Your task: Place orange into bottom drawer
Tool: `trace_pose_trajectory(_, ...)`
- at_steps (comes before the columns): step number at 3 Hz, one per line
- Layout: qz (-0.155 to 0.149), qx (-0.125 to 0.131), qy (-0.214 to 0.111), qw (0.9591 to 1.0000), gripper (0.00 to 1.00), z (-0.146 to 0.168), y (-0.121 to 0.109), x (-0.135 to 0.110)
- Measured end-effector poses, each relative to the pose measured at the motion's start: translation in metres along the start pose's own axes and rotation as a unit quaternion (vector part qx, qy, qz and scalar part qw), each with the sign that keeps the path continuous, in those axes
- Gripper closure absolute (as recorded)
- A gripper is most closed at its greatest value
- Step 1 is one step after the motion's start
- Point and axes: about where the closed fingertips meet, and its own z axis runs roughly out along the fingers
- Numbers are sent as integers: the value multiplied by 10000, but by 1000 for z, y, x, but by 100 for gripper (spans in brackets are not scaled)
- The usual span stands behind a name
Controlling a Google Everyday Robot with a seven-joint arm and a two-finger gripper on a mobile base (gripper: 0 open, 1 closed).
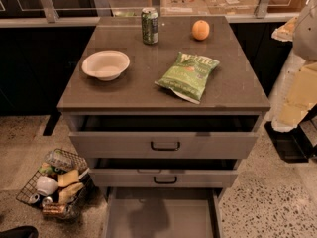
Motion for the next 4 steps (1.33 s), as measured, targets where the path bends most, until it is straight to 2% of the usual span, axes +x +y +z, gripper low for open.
trace_pose_trajectory(1, 0, 1, 0, 10000, 0, 0, 0, 0)
trace_pose_trajectory(2, 209, 237, -37, 9995, 0, -5, -13, 9)
trace_pose_trajectory(3, 476, 969, -295, 9937, 0, -15, -73, 39)
trace_pose_trajectory(4, 707, 1650, -883, 9798, 0, -18, -144, 59)
